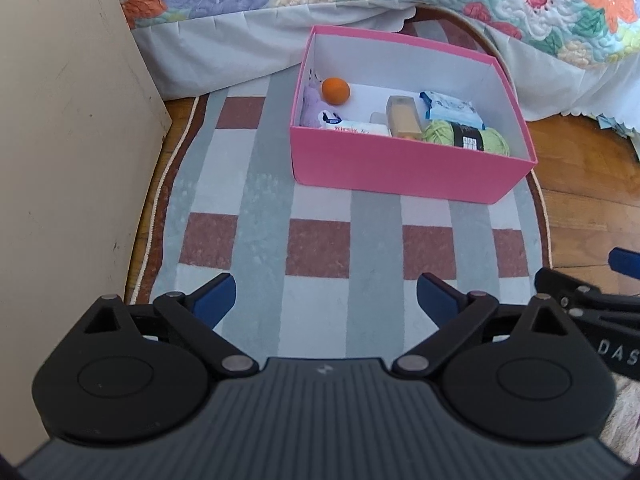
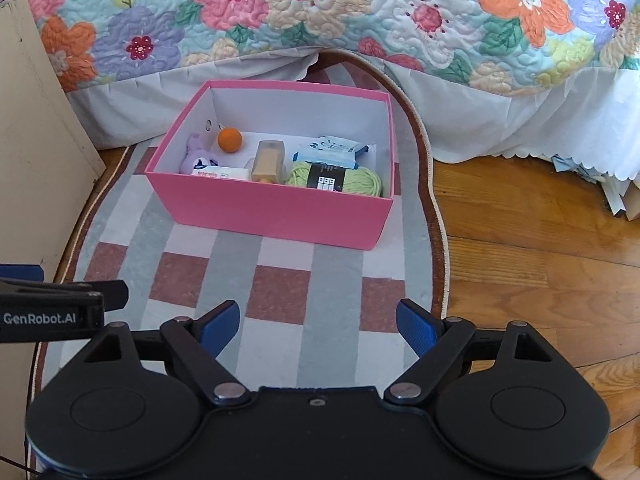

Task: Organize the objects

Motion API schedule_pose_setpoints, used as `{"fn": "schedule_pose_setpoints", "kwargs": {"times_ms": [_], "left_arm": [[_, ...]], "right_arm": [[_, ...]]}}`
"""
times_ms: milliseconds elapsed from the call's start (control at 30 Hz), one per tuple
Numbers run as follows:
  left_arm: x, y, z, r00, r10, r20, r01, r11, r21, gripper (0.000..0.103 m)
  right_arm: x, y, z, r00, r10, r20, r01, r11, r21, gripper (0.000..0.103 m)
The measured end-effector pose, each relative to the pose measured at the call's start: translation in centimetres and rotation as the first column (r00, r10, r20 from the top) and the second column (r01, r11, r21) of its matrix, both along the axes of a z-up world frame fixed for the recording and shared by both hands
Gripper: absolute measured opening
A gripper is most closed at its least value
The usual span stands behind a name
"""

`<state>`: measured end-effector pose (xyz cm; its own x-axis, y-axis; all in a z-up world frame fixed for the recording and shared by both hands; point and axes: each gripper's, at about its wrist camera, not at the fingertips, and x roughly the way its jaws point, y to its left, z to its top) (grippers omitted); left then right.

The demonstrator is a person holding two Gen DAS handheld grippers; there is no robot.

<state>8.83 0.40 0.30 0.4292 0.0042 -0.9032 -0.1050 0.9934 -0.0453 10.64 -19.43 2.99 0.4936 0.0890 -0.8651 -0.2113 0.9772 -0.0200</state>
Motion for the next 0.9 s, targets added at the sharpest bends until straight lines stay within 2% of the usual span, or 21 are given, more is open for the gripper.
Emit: {"fn": "schedule_pose_setpoints", "kwargs": {"times_ms": [267,600,900], "left_arm": [[-0.6,0.4,-0.2,1.0,0.001,-0.005,-0.001,1.0,0.004,0.098],[-1.3,0.3,-1.6,0.997,-0.017,-0.08,0.016,1.0,-0.009,0.098],[-2.2,0.8,-0.9,0.999,0.004,-0.051,-0.004,1.0,-0.004,0.098]], "right_arm": [[0.2,-1.0,-0.3,1.0,-0.026,-0.013,0.026,0.999,-0.02,0.088],[0.4,-1.3,-0.8,0.999,-0.04,-0.016,0.04,0.998,-0.04,0.088],[-0.8,-2.1,-0.5,0.999,-0.049,-0.013,0.048,0.998,-0.033,0.088]]}}
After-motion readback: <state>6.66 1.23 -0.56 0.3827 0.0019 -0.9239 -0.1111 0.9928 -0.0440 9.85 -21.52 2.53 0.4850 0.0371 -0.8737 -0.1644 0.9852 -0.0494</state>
